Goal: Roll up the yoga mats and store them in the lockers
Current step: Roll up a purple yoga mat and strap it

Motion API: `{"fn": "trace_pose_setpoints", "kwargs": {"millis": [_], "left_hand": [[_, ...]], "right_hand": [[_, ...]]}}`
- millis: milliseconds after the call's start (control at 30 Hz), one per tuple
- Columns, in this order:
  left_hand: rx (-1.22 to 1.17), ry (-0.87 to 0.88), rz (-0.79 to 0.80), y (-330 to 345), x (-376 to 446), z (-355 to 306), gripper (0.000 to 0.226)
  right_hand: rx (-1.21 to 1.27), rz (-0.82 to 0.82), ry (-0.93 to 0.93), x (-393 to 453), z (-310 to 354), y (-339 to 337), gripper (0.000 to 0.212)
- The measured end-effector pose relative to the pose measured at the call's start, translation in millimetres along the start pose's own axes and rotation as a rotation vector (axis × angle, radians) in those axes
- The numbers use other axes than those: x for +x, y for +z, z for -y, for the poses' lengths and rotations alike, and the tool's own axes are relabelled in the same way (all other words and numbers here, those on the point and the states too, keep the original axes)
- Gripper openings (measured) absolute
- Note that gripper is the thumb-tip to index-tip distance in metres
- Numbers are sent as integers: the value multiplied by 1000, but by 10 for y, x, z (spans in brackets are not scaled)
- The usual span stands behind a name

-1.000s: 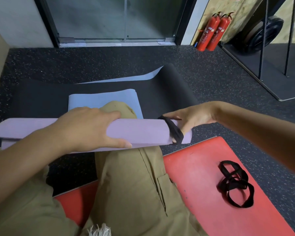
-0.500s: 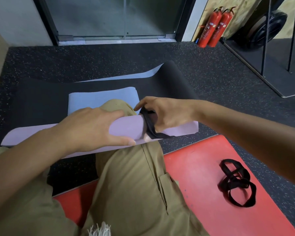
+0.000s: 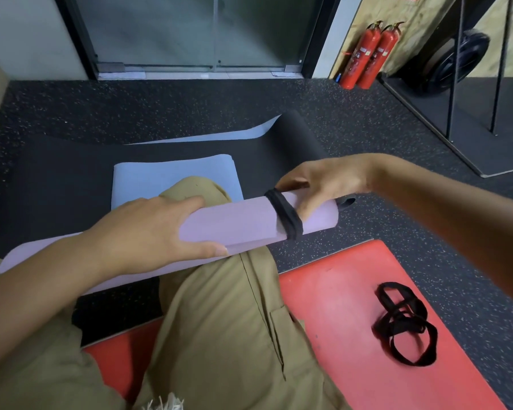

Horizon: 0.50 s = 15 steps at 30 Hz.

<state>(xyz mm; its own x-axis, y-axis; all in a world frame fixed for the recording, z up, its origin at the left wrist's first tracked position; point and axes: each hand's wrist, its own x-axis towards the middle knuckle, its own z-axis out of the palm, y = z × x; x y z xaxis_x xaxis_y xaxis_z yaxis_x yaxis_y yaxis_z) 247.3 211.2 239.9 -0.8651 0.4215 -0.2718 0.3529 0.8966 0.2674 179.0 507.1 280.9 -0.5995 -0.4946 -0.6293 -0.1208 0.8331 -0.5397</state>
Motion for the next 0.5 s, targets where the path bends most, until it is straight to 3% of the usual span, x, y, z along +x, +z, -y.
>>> {"fn": "trace_pose_setpoints", "kwargs": {"millis": [133, 233, 333, 500], "left_hand": [[-90, -28, 29, 2, -5, 39, 68], [-164, -55, 19, 30, -11, 68, 63], [-191, -86, -2, 72, -16, 87, 76], [-180, -114, 15, 40, -44, 25, 73]], "right_hand": [[482, -11, -113, -68, -230, 29, 51], [832, -177, -183, -60, -325, 250, 53], [1173, -310, -305, -26, -418, 565, 55], [1295, -462, -363, 72, -336, 944, 63]]}}
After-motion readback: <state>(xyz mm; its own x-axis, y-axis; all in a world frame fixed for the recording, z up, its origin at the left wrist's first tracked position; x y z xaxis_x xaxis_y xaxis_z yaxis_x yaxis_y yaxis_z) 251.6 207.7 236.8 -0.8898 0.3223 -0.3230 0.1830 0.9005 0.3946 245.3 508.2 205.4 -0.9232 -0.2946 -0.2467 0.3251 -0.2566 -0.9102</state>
